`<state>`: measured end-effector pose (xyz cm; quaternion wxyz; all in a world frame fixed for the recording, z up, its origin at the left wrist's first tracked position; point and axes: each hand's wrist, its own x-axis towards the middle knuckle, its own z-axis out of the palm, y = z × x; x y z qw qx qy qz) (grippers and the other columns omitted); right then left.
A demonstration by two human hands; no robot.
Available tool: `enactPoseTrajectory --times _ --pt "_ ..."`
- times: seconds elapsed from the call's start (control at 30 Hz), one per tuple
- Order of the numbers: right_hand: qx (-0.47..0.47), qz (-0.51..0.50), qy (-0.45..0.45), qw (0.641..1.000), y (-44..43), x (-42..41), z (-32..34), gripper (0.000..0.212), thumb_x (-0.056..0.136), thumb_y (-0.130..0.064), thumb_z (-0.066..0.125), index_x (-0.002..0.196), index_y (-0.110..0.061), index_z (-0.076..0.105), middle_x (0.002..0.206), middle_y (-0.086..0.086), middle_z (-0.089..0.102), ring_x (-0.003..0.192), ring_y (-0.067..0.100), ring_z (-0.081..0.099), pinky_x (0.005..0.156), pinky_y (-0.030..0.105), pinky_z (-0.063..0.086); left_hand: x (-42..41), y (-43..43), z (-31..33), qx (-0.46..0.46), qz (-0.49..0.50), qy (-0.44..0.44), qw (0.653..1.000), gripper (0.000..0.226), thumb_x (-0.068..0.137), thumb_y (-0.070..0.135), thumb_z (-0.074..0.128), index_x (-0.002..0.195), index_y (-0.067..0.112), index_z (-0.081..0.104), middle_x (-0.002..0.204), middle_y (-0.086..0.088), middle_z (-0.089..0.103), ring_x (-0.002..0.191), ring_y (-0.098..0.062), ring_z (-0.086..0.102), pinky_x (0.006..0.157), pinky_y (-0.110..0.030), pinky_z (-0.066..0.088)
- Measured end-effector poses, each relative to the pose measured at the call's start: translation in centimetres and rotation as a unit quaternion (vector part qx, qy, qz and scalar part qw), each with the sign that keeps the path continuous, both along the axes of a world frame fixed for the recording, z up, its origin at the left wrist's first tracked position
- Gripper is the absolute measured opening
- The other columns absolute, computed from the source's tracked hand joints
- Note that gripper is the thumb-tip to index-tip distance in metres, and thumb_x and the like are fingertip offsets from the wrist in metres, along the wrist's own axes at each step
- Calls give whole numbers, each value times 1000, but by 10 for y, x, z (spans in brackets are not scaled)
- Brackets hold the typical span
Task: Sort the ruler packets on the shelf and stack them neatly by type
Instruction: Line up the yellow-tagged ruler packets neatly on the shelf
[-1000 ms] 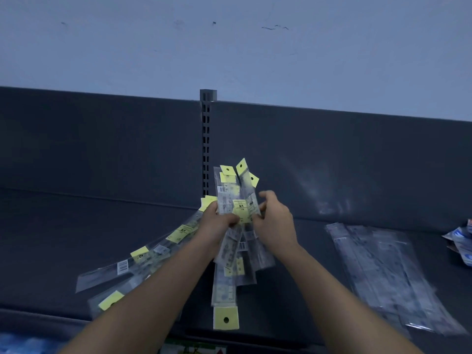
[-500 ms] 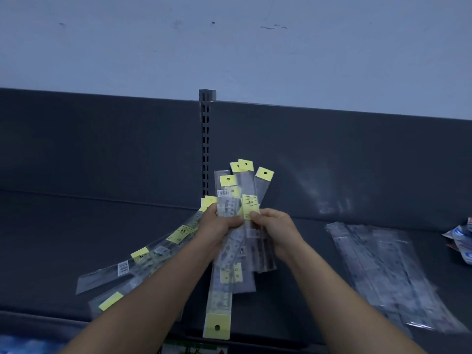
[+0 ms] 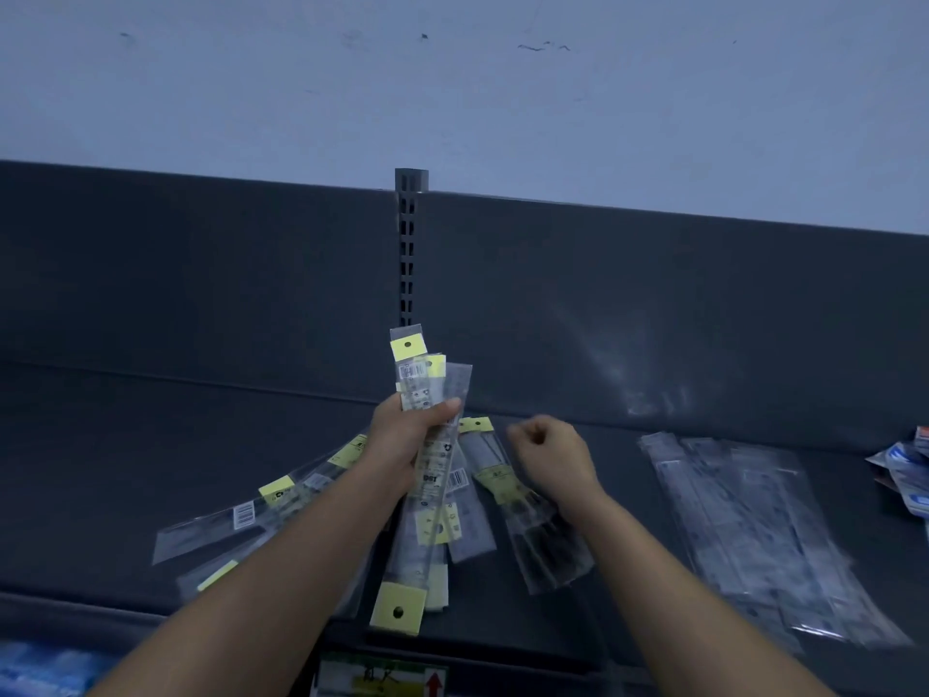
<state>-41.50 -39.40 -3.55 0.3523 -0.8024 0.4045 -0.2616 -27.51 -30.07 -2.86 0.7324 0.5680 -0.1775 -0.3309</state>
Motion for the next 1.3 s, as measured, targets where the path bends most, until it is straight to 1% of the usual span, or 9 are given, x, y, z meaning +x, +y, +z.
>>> enactPoseTrajectory --times 0.13,0.33,0.6,0.7,0.8,0.9,1.07,1.23,1.3 --pt "111 163 -54 979 22 8 21 37 78 -46 75 84 -12 62 74 -4 59 64 6 54 59 20 42 -5 -3 2 -7 -5 -5 1000 26 83 13 73 105 2 66 84 -9 72 74 -25 69 57 -31 53" --pt "217 91 -189 953 21 6 39 17 86 0 67 74 -6 57 56 -3 59 32 -4 46 33 11 33 -7 -2 8 20 -43 37 998 25 102 21 44 99 4 61 78 -12 68 68 -24 66 57 -32 53" --pt "190 53 -434 879 14 4 88 19 97 -14 47 85 -10 61 67 6 70 52 21 65 40 22 42 4 2 2 18 6 29 999 7 93 12 60 96 8 65 84 -11 70 72 -25 67 64 -34 55" --pt "183 82 -401 894 16 7 87 34 99 -30 45 80 -8 64 63 2 69 52 15 64 42 21 42 5 0 1 11 20 21 1000 7 91 9 63 96 7 66 83 -11 70 71 -25 66 63 -34 55" --pt "32 90 -258 962 15 11 58 16 86 -15 66 71 -15 65 62 6 64 55 10 54 53 27 46 5 0 2 2 37 13 999 10 88 8 66 98 5 67 82 -10 70 70 -24 66 65 -34 56" --pt "-54 84 -141 985 13 13 31 17 85 -7 66 95 -21 63 72 8 62 64 10 55 65 25 48 6 0 2 -7 50 7 999 10 88 10 67 97 6 68 87 -12 71 73 -25 67 72 -40 57" --pt "15 51 -95 994 4 14 10 42 89 -13 66 126 -21 47 77 1 63 80 16 61 80 36 52 12 6 -1 17 83 -21 996 7 88 14 68 94 10 66 97 -14 71 83 -29 66 81 -44 54" --pt "-55 35 97 993 -6 6 -7 18 86 -24 66 103 -17 64 98 -3 67 95 18 61 81 29 48 13 10 0 32 59 -19 998 10 87 17 70 94 11 68 99 -13 71 92 -31 66 86 -45 53" --pt "-74 30 51 996 0 7 -7 23 91 -35 61 80 -15 63 81 -4 63 80 16 57 71 29 43 9 9 2 26 36 -11 999 11 87 15 69 96 9 68 97 -13 72 88 -30 68 84 -45 55"
